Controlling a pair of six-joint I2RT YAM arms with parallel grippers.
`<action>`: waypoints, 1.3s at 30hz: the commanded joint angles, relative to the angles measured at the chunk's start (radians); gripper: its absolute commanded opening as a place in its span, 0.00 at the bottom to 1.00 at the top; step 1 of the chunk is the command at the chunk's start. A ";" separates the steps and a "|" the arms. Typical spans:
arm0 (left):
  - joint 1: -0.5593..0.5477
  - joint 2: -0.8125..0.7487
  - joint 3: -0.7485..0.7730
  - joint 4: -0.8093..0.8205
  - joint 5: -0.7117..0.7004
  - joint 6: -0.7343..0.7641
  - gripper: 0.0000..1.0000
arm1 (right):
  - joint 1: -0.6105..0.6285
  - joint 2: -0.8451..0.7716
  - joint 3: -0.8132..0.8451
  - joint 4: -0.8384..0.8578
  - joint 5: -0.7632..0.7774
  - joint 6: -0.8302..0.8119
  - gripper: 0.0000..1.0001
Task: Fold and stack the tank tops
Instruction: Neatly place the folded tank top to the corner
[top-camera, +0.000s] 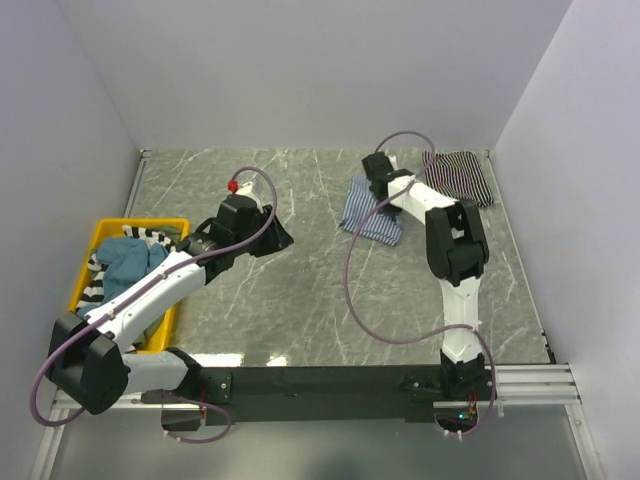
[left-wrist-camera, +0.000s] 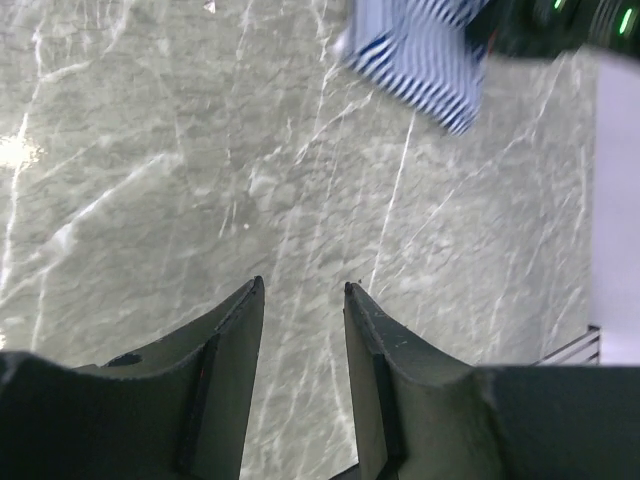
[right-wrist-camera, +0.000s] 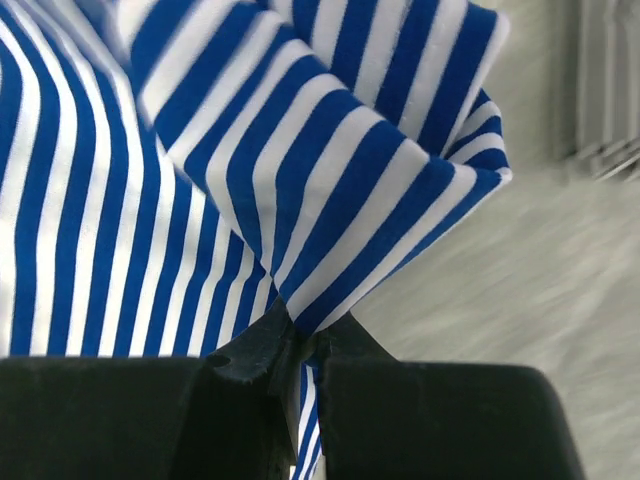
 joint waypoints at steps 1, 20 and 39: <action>-0.002 -0.040 0.017 -0.036 0.033 0.075 0.44 | -0.091 0.060 0.143 -0.075 0.125 -0.228 0.00; 0.004 -0.010 0.045 -0.122 0.115 0.230 0.46 | -0.228 0.228 0.564 -0.085 0.284 -0.541 0.00; 0.030 0.064 0.034 -0.079 0.200 0.236 0.45 | -0.294 0.269 0.681 0.031 0.286 -0.607 0.00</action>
